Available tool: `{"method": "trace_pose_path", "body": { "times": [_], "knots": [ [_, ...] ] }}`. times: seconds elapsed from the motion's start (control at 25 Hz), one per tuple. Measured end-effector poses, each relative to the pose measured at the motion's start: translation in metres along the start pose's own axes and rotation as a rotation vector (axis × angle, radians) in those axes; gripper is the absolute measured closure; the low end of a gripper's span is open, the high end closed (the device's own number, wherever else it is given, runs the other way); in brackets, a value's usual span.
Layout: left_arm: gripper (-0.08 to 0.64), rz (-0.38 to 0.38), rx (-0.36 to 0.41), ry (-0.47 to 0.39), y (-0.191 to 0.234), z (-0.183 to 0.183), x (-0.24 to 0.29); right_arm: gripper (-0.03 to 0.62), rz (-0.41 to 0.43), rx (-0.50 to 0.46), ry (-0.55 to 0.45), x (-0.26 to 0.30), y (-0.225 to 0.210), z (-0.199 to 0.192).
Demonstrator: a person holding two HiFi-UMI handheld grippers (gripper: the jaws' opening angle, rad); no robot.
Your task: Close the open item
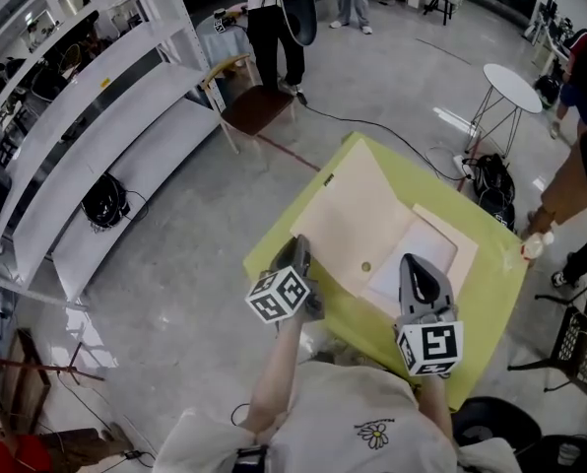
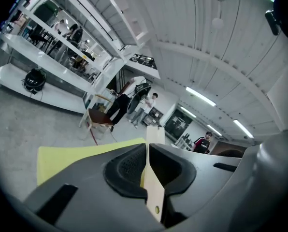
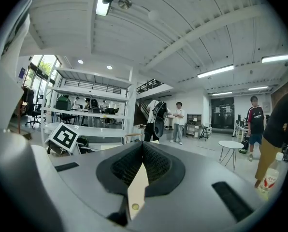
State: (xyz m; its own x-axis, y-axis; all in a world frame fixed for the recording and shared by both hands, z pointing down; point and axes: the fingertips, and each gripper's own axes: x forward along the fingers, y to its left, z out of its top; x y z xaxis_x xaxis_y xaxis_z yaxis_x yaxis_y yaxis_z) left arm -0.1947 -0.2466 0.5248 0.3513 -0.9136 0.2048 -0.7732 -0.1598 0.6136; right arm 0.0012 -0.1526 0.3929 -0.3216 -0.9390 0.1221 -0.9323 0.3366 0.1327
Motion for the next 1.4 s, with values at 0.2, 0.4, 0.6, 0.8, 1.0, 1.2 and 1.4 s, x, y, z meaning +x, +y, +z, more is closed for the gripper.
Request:
{"method": "trace_pose_path", "body": {
  "times": [0.2, 0.4, 0.6, 0.8, 1.0, 1.2, 1.4],
  "knots": [
    [0.538, -0.024, 0.026, 0.019, -0.001, 0.004, 0.004, 0.58, -0.012, -0.008, -0.001, -0.003, 0.0, 0.002],
    [0.543, -0.055, 0.047, 0.015, -0.01, 0.007, -0.003, 0.58, -0.025, 0.001, 0.004, -0.007, -0.002, 0.004],
    [0.545, -0.081, 0.073, 0.01, -0.016, 0.006, -0.006, 0.58, -0.021, 0.001, 0.003, -0.007, 0.006, 0.001],
    [0.546, -0.113, 0.158, -0.002, -0.037, 0.004, -0.01, 0.58, -0.034, 0.004, 0.005, -0.011, 0.0, -0.004],
    [0.546, -0.148, 0.268, -0.029, -0.06, 0.006, -0.014, 0.58, -0.069, 0.013, 0.009, -0.016, -0.011, -0.009],
    [0.546, -0.234, 0.28, -0.052, -0.094, 0.004, -0.019, 0.58, -0.109, 0.023, 0.024, -0.023, -0.026, -0.018],
    [0.546, -0.33, 0.413, -0.072, -0.138, -0.002, -0.026, 0.58, -0.186, 0.037, 0.077, -0.044, -0.045, -0.039]
  ]
}}
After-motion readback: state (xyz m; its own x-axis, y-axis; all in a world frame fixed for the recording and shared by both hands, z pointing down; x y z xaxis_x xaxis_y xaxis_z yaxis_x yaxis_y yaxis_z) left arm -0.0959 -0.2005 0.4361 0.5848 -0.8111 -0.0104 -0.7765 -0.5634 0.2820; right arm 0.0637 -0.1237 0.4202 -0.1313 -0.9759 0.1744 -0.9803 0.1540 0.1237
